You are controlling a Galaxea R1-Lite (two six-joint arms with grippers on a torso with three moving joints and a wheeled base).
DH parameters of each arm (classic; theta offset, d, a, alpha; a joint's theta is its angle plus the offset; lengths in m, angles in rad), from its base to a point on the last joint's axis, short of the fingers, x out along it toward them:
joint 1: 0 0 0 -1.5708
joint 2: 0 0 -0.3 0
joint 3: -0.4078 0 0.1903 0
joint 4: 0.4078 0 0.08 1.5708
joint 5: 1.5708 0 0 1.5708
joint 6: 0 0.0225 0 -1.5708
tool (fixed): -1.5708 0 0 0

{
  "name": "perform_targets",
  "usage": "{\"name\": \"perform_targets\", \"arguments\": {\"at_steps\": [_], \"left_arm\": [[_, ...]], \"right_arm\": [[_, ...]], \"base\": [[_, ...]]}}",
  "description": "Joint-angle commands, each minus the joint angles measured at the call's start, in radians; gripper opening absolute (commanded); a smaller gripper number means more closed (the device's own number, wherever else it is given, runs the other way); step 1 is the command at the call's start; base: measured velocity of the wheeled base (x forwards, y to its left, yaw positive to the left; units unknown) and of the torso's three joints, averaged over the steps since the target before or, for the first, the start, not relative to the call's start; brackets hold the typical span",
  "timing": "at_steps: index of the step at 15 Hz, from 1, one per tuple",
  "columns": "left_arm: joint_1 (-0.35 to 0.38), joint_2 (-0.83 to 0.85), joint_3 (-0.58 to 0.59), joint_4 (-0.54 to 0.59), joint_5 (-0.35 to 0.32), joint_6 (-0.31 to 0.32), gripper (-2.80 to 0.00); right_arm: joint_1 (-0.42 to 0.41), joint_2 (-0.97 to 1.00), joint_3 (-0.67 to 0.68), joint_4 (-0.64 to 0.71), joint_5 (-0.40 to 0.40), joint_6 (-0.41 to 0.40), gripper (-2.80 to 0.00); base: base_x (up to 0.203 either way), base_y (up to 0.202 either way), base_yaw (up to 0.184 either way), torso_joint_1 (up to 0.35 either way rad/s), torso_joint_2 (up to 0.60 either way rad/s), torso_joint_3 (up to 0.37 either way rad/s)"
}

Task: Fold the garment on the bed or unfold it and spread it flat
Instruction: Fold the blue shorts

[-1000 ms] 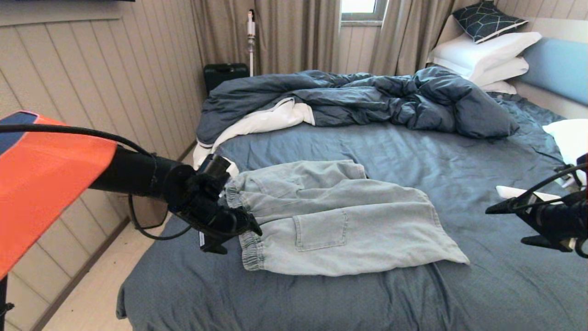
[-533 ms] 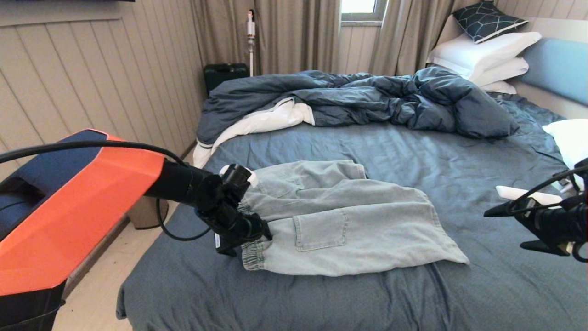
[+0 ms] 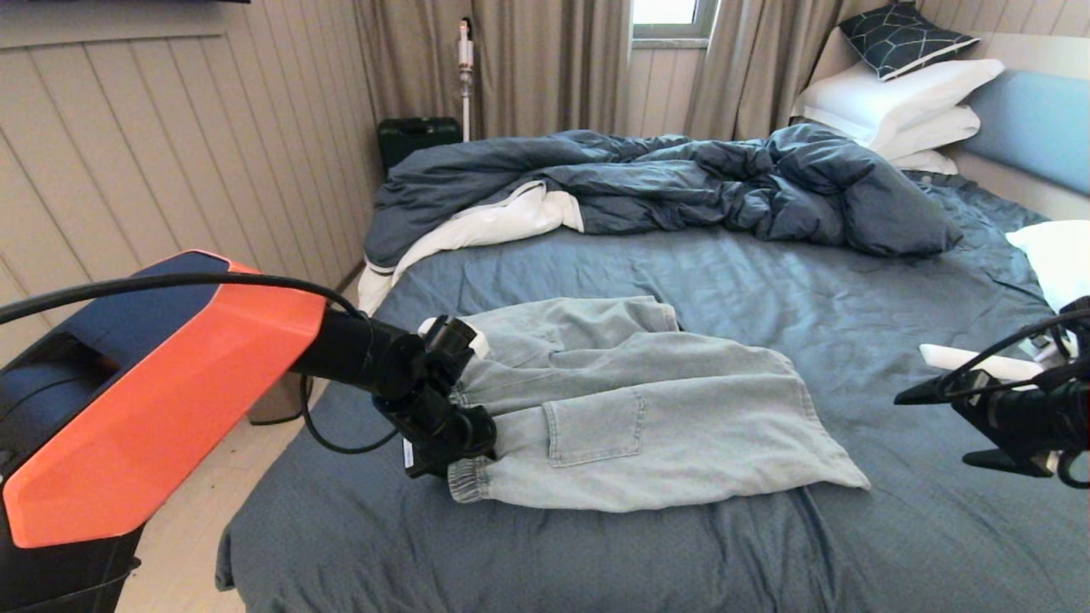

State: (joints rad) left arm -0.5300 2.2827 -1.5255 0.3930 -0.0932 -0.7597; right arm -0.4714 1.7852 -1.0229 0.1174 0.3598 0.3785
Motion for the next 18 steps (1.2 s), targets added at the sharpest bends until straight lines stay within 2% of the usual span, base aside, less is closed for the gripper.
{"name": "perform_targets", "arguments": {"at_steps": [1, 5, 8, 11, 13, 15, 18], "left_arm": [[0.001, -0.039, 0.006, 0.002, -0.002, -0.009, -2.80], [0.002, -0.084, 0.012, 0.007, -0.019, -0.015, -2.80], [0.002, -0.089, 0.019, 0.015, -0.019, -0.015, -2.80], [0.001, -0.092, 0.022, 0.018, -0.019, -0.016, -2.80], [0.001, -0.101, 0.019, 0.032, -0.019, -0.015, -2.80], [0.001, -0.111, 0.021, 0.033, -0.017, -0.016, -2.80], [0.001, -0.117, 0.038, 0.037, -0.016, -0.019, -2.80]], "right_arm": [[-0.001, 0.001, 0.006, 0.001, 0.004, 0.002, 0.00], [0.013, 0.047, 0.007, 0.002, 0.018, -0.011, 0.00], [0.057, 0.072, 0.013, 0.001, 0.009, -0.024, 0.00], [0.108, 0.069, 0.013, 0.008, -0.004, -0.123, 0.00], [0.161, 0.073, 0.003, 0.010, -0.082, -0.208, 0.00], [0.205, 0.096, -0.023, 0.010, -0.179, -0.253, 0.00], [0.256, 0.135, -0.038, 0.008, -0.219, -0.272, 0.00]], "base": [[0.000, 0.000, 0.000, 0.000, 0.00, 0.000], [0.000, 0.000, 0.000, 0.000, 0.00, 0.000], [0.000, 0.000, 0.000, 0.000, 0.00, 0.000], [0.000, 0.000, 0.000, 0.000, 0.00, 0.000], [0.000, 0.000, 0.000, 0.000, 0.00, 0.000], [0.000, 0.000, 0.000, 0.000, 0.00, 0.000], [0.000, 0.000, 0.000, 0.000, 0.00, 0.000]]}}
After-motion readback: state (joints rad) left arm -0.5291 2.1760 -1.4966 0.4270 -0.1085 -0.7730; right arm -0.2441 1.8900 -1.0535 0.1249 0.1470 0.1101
